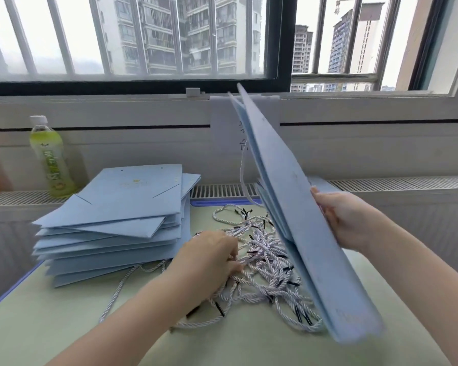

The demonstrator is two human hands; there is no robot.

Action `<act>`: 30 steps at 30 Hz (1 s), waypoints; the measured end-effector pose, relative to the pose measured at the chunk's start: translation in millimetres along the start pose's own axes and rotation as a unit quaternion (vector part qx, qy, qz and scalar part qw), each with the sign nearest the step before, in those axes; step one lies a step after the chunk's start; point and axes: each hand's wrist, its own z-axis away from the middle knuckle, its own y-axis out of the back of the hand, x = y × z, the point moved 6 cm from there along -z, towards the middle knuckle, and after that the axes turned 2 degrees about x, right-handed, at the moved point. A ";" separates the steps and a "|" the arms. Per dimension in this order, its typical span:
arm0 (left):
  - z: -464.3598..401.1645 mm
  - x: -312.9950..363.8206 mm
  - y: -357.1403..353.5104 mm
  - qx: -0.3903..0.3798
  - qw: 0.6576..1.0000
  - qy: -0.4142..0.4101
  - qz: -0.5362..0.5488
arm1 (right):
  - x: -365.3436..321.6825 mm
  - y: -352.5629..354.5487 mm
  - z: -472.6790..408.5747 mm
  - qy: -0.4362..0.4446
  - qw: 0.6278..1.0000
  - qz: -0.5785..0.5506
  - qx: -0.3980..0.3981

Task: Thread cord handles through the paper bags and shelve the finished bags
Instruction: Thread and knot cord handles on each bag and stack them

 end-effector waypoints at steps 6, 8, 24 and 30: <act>-1.5 -14.3 7.8 0.106 0.989 0.048 0.092 | -9.7 38.6 -2.6 0.041 0.971 0.212 0.102; -0.7 -18.3 15.4 0.166 0.973 0.070 0.142 | -8.8 48.2 -7.6 0.042 0.949 0.278 0.143; 7.5 -15.1 48.4 0.308 0.829 -0.010 0.467 | -10.3 -41.6 28.8 0.264 0.848 0.460 0.014; 7.1 -5.0 43.6 0.274 0.847 -0.036 0.453 | 12.3 -87.3 48.6 0.243 0.913 0.277 -0.172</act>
